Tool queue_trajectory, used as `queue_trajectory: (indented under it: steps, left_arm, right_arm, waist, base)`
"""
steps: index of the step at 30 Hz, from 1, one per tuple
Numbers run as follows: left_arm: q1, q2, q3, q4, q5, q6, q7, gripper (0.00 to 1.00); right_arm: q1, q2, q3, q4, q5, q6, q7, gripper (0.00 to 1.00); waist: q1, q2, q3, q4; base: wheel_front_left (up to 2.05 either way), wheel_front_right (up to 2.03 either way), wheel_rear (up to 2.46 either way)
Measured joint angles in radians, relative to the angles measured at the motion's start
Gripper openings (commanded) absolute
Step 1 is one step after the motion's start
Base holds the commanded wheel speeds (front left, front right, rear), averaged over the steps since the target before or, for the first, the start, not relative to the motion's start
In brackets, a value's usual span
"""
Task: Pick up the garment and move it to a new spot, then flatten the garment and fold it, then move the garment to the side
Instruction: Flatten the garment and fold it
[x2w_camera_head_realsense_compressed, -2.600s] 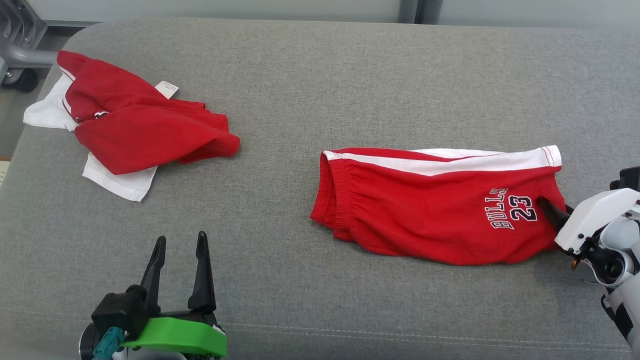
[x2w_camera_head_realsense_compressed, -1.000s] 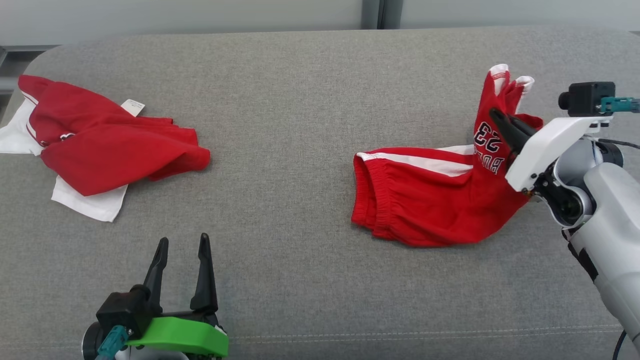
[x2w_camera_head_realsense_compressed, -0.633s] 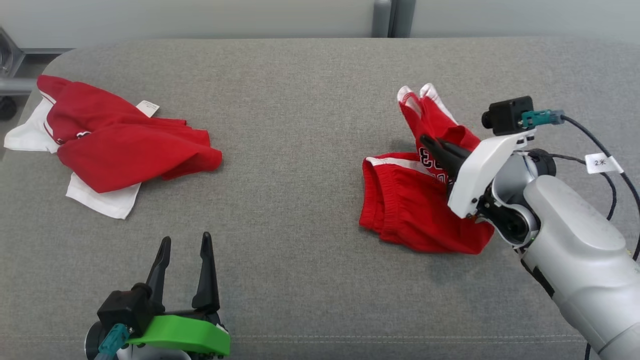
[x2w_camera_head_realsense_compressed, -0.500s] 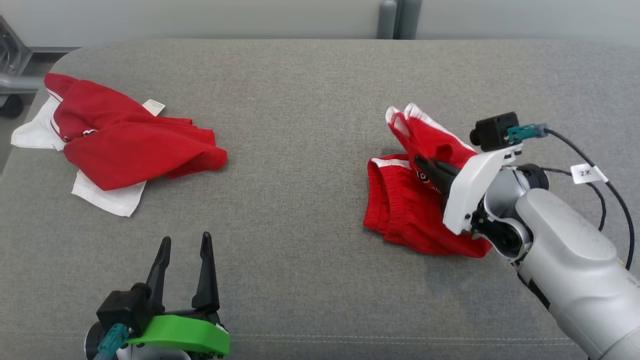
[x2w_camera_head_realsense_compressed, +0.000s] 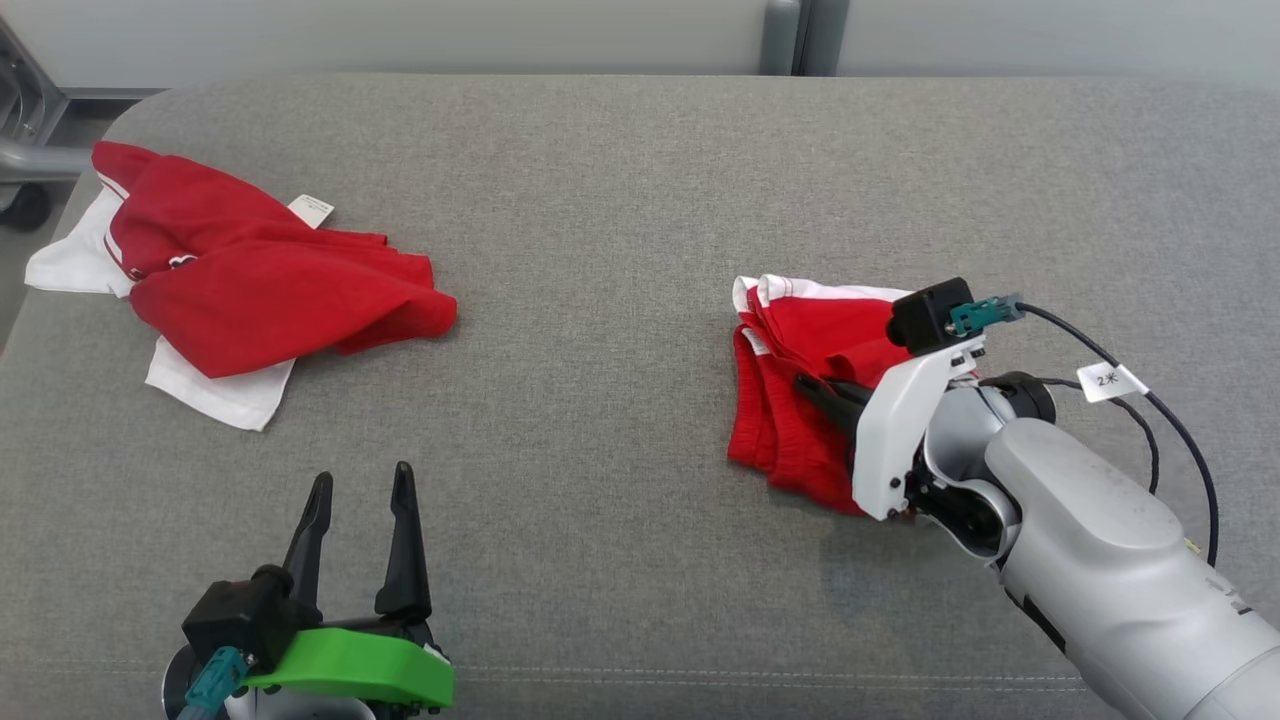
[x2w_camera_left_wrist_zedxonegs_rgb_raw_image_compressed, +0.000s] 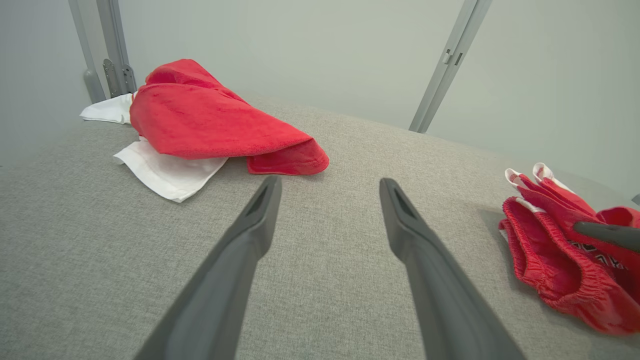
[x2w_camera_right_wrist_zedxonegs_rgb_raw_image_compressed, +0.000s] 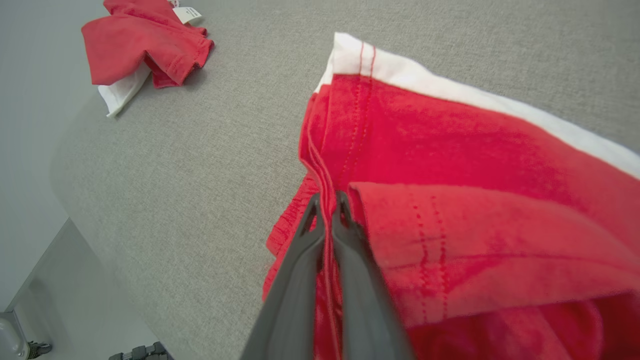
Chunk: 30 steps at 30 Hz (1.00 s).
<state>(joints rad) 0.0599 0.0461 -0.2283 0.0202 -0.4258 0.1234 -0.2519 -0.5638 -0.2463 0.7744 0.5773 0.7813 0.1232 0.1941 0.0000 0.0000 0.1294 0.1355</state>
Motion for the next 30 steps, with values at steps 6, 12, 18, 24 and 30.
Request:
queue_trajectory:
  steps: [6, 12, 18, 24, 30]
  left_arm:
    - [0.0, 0.0, -0.001, 0.005, -0.001, 0.0, 0.0, 1.0]
    - [0.0, 0.0, 0.0, 0.013, -0.001, 0.0, 0.0, 1.0]
    - [0.002, 0.0, 0.001, 0.021, -0.001, 0.0, 0.0, 1.0]
    - [0.015, 0.0, 0.01, 0.022, 0.0, 0.0, 0.0, 1.0]
    - [0.027, 0.0, 0.002, 0.018, 0.001, 0.0, 0.0, 1.0]
  right_arm:
    - [0.0, 0.025, 0.04, 0.018, -0.021, 0.0, -0.005, 0.8]
    - [-0.001, 0.042, 0.08, 0.013, -0.044, 0.0, -0.03, 1.0]
    - [-0.001, 0.061, 0.116, -0.028, -0.052, 0.0, -0.061, 1.0]
    - [-0.009, 0.053, 0.085, -0.068, -0.05, 0.001, -0.116, 1.0]
    - [-0.029, -0.044, -0.021, -0.059, -0.041, -0.018, -0.162, 1.0]
  waist:
    - [0.0, 0.0, -0.011, -0.007]
    - [0.0, 0.0, -0.032, -0.017]
    - [0.0, 0.0, -0.055, -0.028]
    - [0.0, 0.0, -0.081, -0.049]
    - [0.0, 0.0, -0.092, -0.07]
  base:
    - [0.0, 0.0, 0.0]
    - [0.0, 0.0, 0.0]
    - [0.0, 0.0, 0.0]
    - [0.0, 0.0, 0.0]
    - [0.0, 0.0, 0.0]
